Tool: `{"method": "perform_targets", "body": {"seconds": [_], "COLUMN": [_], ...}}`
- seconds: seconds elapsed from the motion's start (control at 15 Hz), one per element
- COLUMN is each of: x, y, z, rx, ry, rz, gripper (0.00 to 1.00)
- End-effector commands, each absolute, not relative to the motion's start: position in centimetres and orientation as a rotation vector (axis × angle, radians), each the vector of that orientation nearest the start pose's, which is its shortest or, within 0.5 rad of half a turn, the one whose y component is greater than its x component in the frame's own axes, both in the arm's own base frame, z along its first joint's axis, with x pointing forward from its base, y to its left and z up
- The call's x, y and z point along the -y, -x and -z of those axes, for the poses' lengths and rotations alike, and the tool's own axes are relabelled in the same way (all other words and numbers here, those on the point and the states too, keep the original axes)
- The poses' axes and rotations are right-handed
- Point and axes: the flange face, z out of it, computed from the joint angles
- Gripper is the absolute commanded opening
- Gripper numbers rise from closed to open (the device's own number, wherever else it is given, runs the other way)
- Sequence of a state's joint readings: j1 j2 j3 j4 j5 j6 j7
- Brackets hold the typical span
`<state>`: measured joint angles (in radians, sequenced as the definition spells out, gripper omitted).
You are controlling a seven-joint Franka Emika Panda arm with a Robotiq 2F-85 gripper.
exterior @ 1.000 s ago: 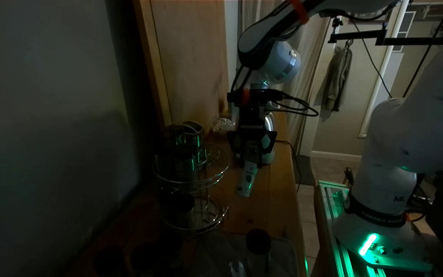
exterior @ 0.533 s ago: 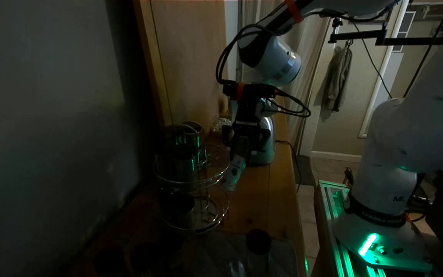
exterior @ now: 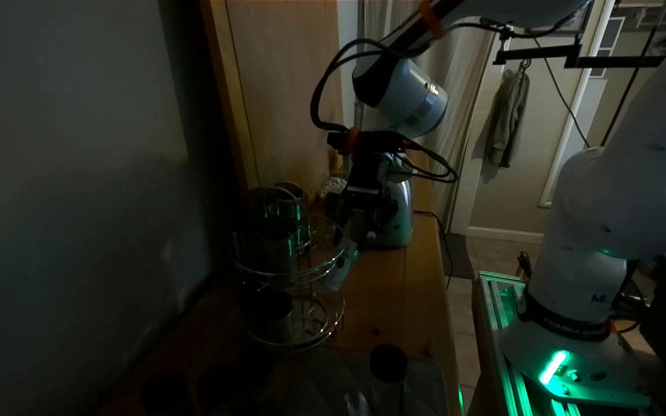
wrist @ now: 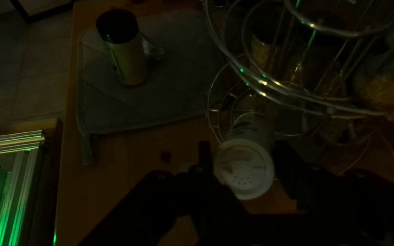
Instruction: Rotate the silver stand then put the white container on the bottom shelf of the stand.
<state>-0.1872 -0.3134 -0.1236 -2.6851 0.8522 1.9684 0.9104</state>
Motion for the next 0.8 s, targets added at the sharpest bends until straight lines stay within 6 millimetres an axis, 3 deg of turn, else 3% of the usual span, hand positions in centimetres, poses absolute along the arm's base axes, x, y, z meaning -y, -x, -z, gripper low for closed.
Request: {"method": "perform_targets", "body": {"seconds": [0.0,0.73], "x": [6.33,6.74], "y": [-36.65,-36.89], "z": [-31.80,-32.42], "rx": [-1.873,-1.890], "ry": [1.572,1.576], "rz": [-0.741,-0.681], "gripper": [0.24,0.24]}}
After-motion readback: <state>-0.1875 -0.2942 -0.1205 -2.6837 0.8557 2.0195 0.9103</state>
